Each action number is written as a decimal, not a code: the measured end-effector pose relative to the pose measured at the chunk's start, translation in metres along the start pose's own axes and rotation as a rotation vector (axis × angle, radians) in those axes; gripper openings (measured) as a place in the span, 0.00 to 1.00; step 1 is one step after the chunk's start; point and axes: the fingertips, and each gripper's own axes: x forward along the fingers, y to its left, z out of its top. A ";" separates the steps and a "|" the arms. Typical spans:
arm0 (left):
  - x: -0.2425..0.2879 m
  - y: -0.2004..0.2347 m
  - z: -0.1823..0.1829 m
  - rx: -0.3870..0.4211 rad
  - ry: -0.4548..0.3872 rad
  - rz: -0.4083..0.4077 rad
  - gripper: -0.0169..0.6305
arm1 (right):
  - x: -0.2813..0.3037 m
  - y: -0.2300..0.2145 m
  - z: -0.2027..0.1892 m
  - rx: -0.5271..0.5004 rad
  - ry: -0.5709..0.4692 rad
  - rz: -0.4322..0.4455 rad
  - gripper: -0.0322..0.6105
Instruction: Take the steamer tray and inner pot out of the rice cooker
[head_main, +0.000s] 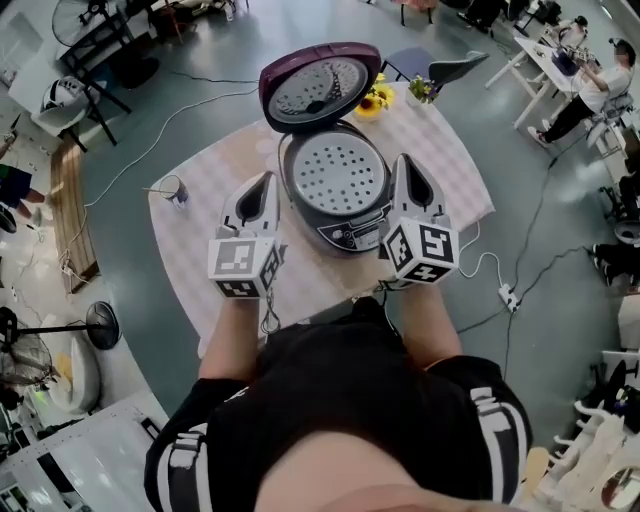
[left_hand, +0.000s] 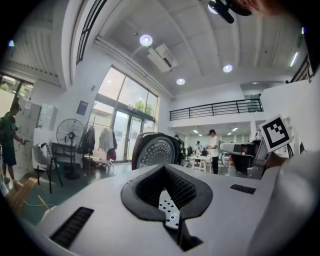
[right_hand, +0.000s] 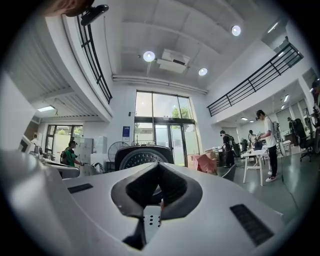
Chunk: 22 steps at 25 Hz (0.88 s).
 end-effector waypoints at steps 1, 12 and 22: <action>0.002 -0.001 0.002 0.004 -0.002 0.020 0.03 | 0.006 -0.004 0.001 0.003 -0.004 0.017 0.05; 0.039 -0.007 0.010 0.025 -0.001 0.232 0.03 | 0.066 -0.044 0.003 0.040 -0.021 0.199 0.05; 0.070 -0.009 0.011 0.032 0.024 0.321 0.03 | 0.109 -0.058 -0.002 0.048 -0.014 0.311 0.05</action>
